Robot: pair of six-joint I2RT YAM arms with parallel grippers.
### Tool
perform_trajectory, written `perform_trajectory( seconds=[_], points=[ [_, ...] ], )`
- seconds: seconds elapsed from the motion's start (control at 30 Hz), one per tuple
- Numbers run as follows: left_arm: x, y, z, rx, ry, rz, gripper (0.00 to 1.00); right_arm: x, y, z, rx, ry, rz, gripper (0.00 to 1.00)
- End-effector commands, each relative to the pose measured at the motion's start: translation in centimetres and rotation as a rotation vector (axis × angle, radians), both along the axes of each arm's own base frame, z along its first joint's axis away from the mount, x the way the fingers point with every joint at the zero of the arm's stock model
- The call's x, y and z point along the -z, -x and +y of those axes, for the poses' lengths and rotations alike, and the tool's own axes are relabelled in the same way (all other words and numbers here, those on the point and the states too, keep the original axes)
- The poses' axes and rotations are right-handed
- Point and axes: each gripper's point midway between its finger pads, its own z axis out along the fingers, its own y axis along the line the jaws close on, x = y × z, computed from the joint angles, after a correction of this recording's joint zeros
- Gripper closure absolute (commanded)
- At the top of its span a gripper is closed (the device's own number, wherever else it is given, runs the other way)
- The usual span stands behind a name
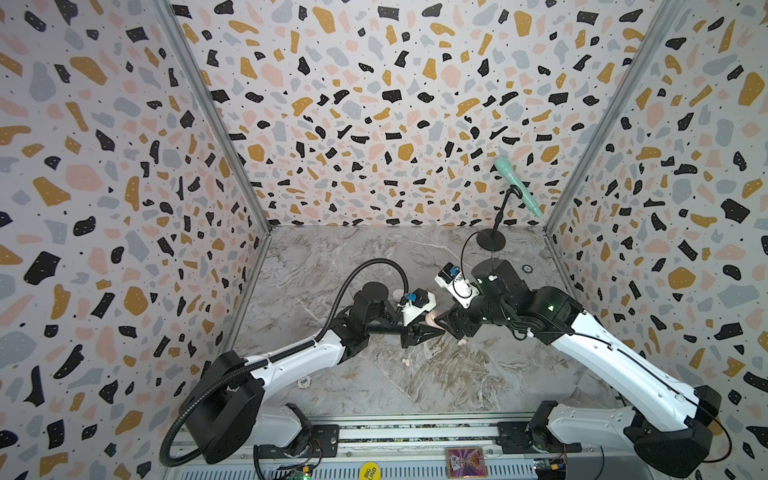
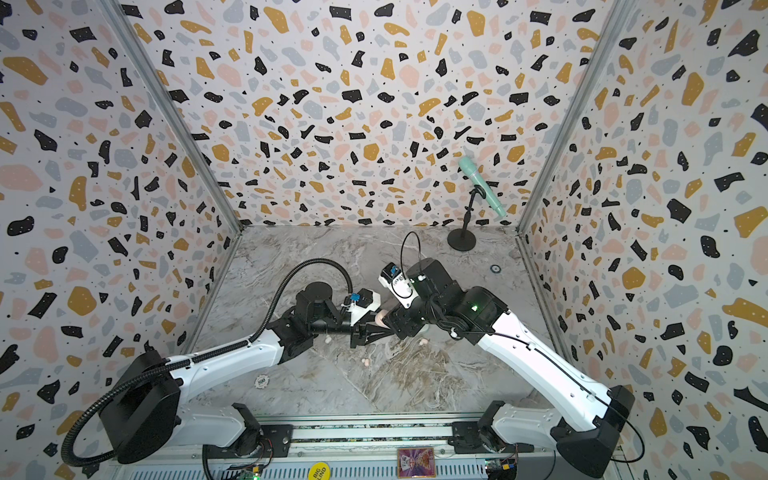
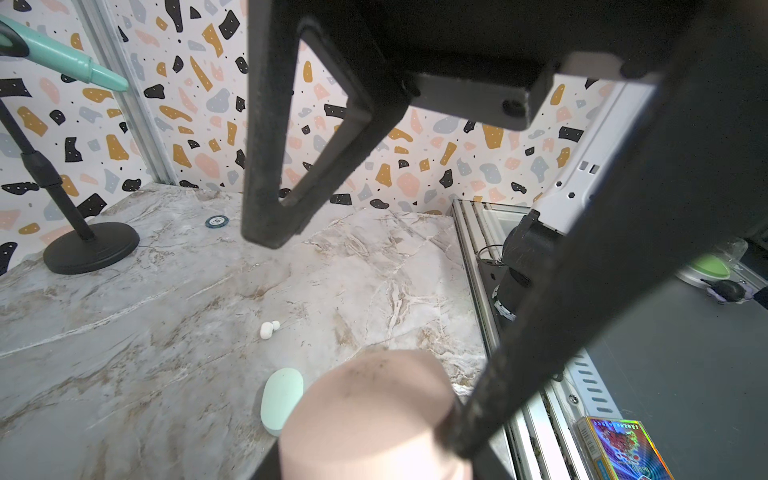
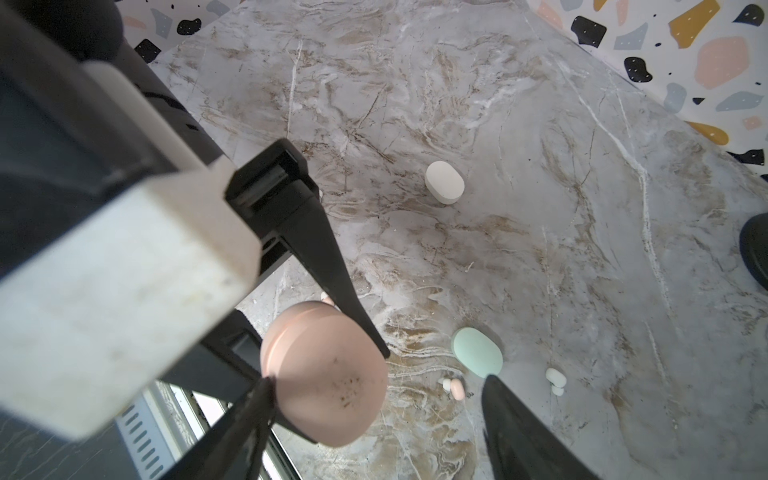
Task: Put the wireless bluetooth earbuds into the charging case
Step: 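Pull the lid of the pink case open with the right gripper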
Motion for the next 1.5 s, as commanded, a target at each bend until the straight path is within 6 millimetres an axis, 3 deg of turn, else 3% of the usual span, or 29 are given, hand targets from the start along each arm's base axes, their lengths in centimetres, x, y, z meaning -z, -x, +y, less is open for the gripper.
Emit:
perform_trajectory(
  seconds=[0.0,0.33,0.53,0.77,1.17,1.3,1.47],
  points=[
    [-5.0,2.2,-0.2,0.119,0.127,-0.124,0.77,0.0,-2.6,-3.2,0.140,0.108,-0.070,0.21],
    [-5.3,2.3,-0.2,0.126,0.133,-0.122,0.77,-0.2,-2.9,-3.2,0.139,0.098,-0.070,0.21],
    [-5.0,2.1,-0.4,0.120,0.126,-0.108,0.77,-1.7,-2.6,-2.5,0.113,0.044,-0.083,0.20],
    [-4.9,1.9,-0.4,0.108,0.155,-0.080,0.77,-4.9,-0.7,-2.5,0.044,-0.064,-0.091,0.15],
    [-5.2,2.1,-0.7,0.122,0.223,-0.026,0.77,-6.0,4.2,-1.9,-0.142,-0.193,-0.050,0.11],
    [-5.4,2.1,-0.6,0.121,0.233,-0.019,0.77,-4.6,5.0,-1.2,-0.192,-0.154,-0.033,0.11],
    [-5.5,2.3,-0.6,0.129,0.238,-0.015,0.77,-3.1,3.4,-1.6,-0.123,-0.074,-0.060,0.12]
  ],
)
